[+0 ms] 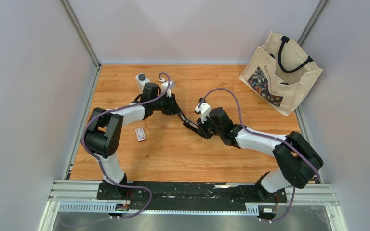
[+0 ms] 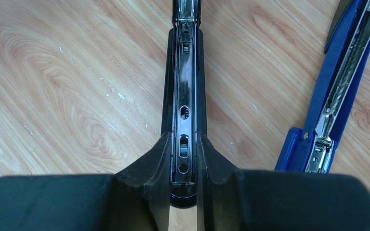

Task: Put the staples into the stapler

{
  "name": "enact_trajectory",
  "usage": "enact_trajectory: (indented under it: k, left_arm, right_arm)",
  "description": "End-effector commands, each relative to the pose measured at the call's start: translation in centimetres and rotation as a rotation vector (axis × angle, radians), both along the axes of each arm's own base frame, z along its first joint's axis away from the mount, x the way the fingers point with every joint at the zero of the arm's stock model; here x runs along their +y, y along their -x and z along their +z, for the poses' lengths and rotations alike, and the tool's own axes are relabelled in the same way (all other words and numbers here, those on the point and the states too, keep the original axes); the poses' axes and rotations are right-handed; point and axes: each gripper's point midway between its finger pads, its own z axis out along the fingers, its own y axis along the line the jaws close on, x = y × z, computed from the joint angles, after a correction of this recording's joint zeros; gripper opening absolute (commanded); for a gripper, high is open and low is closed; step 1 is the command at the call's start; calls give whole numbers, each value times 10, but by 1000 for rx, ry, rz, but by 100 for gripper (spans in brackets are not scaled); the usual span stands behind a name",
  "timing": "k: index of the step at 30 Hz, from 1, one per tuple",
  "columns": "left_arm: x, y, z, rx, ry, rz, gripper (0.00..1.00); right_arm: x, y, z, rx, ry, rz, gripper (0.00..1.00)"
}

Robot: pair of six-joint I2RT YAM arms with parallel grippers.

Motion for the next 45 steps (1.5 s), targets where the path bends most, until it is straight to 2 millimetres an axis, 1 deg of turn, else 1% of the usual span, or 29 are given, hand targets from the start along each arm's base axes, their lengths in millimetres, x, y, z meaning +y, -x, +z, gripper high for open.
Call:
enact_trajectory:
  k: [1,7,11,13,18,25,29,35,42,43,45]
  left_arm:
    - [-5,-7,6,-33,-7,-20,27]
    - [-6,-8,5,-23,-6,-23,27]
    - [-5,-9,4,-24,-9,-22,27]
    - [-6,-10,4,-27,-11,-26,27]
    - [-5,-9,2,-21,-15,-29,27]
    - [-8,-9,0,-3,-14,-39,27]
    - [-8,-7,-9,32,-16,-45,27]
    - [-7,-4,-15,45,-21,-50,27]
    - [-11,-8,-4,27,1,-55,27]
    - [-12,-8,-3,29,3,-56,27]
    - [-13,-6,-4,49,1,-64,27]
  right_arm:
    - [-1,13,-24,67,79,3,0]
    - [5,19,-32,75,117,22,0]
    - [9,18,-36,79,130,21,0]
    - [6,23,-42,105,154,23,0]
    - [6,26,-51,134,180,19,0]
    - [10,28,-51,137,193,19,0]
    - [11,29,-52,132,203,17,0]
    - [13,32,-54,150,204,-2,0]
    - [15,33,-54,162,201,-8,0]
    - [11,28,-53,143,215,-37,0]
    - [12,28,-53,143,216,-38,0]
